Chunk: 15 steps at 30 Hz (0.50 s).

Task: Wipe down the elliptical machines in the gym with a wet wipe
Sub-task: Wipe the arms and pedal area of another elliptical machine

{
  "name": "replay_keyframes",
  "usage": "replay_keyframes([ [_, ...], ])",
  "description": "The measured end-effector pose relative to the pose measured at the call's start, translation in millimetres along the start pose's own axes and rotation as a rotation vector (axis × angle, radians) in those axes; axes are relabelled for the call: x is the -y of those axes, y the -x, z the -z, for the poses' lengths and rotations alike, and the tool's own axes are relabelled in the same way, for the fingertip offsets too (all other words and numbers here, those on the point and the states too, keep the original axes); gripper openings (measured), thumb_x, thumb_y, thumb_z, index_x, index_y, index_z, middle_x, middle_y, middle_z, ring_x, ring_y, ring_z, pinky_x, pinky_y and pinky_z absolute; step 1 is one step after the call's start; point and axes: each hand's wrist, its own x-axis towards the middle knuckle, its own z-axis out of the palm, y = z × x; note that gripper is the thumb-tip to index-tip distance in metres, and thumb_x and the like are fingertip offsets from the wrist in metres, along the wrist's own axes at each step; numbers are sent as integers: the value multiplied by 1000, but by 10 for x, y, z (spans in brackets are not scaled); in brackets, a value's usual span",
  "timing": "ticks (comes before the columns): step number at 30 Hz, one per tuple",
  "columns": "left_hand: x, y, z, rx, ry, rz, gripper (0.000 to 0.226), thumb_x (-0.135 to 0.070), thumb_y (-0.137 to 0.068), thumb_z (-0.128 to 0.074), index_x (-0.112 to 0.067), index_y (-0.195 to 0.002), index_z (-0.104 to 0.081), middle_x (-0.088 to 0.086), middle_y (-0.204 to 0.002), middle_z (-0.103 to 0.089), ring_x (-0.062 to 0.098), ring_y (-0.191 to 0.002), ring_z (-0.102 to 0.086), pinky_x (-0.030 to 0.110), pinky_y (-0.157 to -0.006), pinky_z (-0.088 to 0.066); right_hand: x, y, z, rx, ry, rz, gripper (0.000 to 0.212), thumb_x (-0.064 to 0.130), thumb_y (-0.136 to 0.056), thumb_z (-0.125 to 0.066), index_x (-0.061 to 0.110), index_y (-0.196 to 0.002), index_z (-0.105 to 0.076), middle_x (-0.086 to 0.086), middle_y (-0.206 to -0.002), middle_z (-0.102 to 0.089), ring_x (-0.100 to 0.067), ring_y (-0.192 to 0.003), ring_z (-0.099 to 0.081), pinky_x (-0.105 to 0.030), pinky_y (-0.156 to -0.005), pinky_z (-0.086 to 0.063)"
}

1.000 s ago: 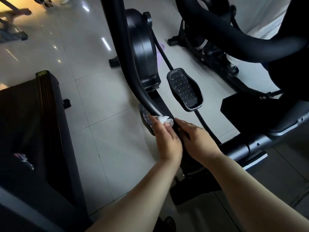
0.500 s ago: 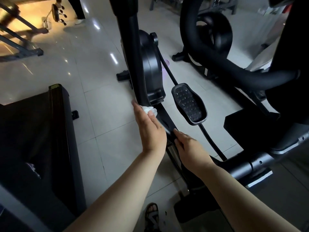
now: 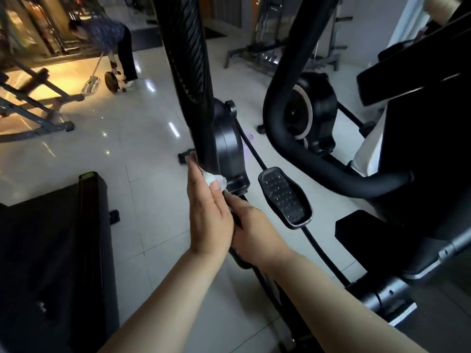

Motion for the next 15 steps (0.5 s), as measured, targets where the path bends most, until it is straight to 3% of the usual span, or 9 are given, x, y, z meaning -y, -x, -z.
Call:
replay_keyframes([
  [3,-199,-227,51,-60,14,-75,58,-6,-107,-37,-11,-158,-9,4,-157,-22,8,-148,-20,2,-113,-17,227,-71,80,-54,30,60,51,22,-101,-51,25,-151,-44,8,-141,-59,-2,-132,-51,-32,-113,-43],
  [9,-563,-540,65,-200,96,-85,52,-13,-108,-35,-3,-158,-22,20,-158,-35,22,-146,-34,16,-117,-30,577,-154,322,-199,67,131,51,9,-98,-51,23,-147,-48,2,-137,-62,-9,-128,-56,-36,-110,-46],
  [12,-631,-571,104,-186,184,-87,48,-29,-109,-34,-20,-156,-32,15,-153,-46,22,-141,-44,35,-118,-37,765,-150,434,-255,27,198,47,12,-102,-47,22,-148,-49,3,-137,-62,-6,-127,-56,-34,-109,-46],
  [13,-695,-564,123,-151,329,-12,39,-37,-110,-37,-25,-145,-48,10,-137,-60,20,-126,-58,38,-110,-46,837,-155,459,-267,4,224,45,15,-103,-46,22,-147,-49,3,-135,-62,-5,-126,-56,-33,-108,-47],
  [14,-804,-574,141,-134,434,59,34,-45,-109,-42,-23,-122,-64,4,-107,-69,16,-100,-67,35,-93,-55,915,-159,483,-273,-18,251,43,16,-104,-47,21,-147,-49,3,-134,-62,-4,-126,-56,-32,-108,-46],
  [15,-859,-597,146,-166,478,150,36,-48,-106,-47,-19,-98,-67,0,-81,-66,11,-77,-65,29,-77,-55,993,-171,504,-283,-25,287,43,16,-105,-49,19,-147,-49,3,-135,-62,-3,-126,-55,-29,-108,-45],
])
